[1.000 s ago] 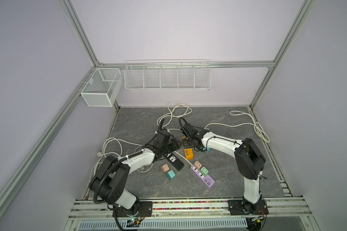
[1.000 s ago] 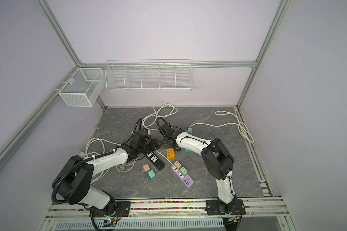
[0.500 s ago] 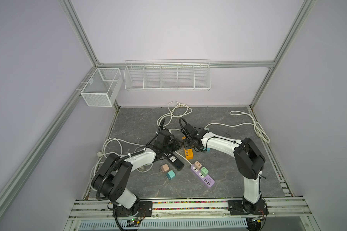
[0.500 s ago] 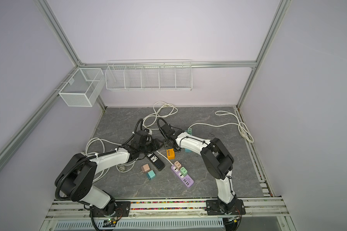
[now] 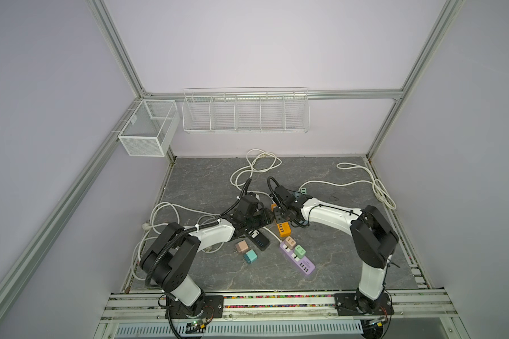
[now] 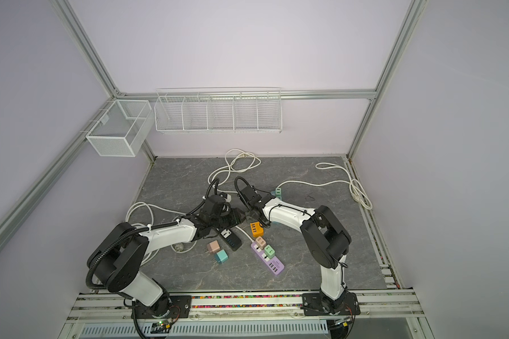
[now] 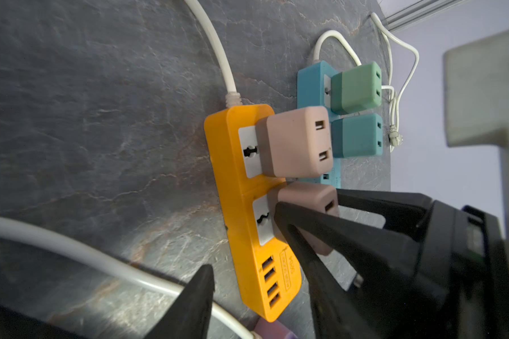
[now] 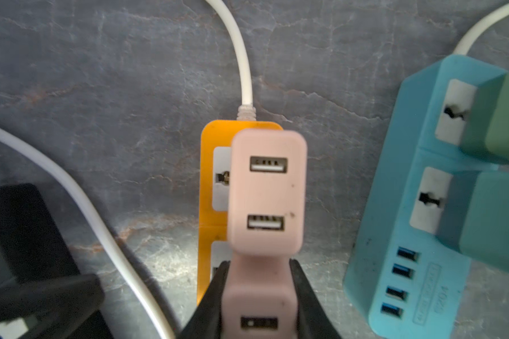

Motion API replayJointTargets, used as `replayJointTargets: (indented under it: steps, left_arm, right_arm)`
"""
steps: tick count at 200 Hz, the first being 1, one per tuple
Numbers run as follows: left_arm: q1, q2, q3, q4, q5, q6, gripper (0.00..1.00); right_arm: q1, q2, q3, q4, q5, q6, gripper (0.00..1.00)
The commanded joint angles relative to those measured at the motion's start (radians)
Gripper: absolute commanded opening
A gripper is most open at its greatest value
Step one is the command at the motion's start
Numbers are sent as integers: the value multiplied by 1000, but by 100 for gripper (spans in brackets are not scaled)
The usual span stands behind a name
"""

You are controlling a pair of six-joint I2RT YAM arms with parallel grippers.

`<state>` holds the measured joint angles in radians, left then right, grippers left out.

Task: Pull the plug off the socket
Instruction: 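Hold the pink adapter with the right gripper while the left gripper pins the orange strip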

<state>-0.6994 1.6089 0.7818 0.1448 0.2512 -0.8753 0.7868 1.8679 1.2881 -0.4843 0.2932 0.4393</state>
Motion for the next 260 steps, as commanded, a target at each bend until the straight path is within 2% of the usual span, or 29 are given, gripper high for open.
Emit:
replayJointTargets:
  steps: [1, 40, 120, 151, 260]
  left_arm:
    - [-24, 14, 8, 50, -17, -33, 53]
    - [-56, 63, 21, 67, -15, -47, 50]
    - [-81, 162, 84, 62, 15, -36, 45]
    - [-81, 191, 110, 50, 28, -34, 37]
    - [-81, 237, 128, 6, 19, -14, 36]
  right_arm:
    - [-4, -68, -51, -40, 26, -11, 26]
    - [-4, -110, -111, -21, 27, 12, 26]
    - [-4, -102, -101, -11, 21, 16, 32]
    - [-4, -108, -101, -12, 18, 18, 36]
    - [-5, -133, -102, -34, -13, 25, 45]
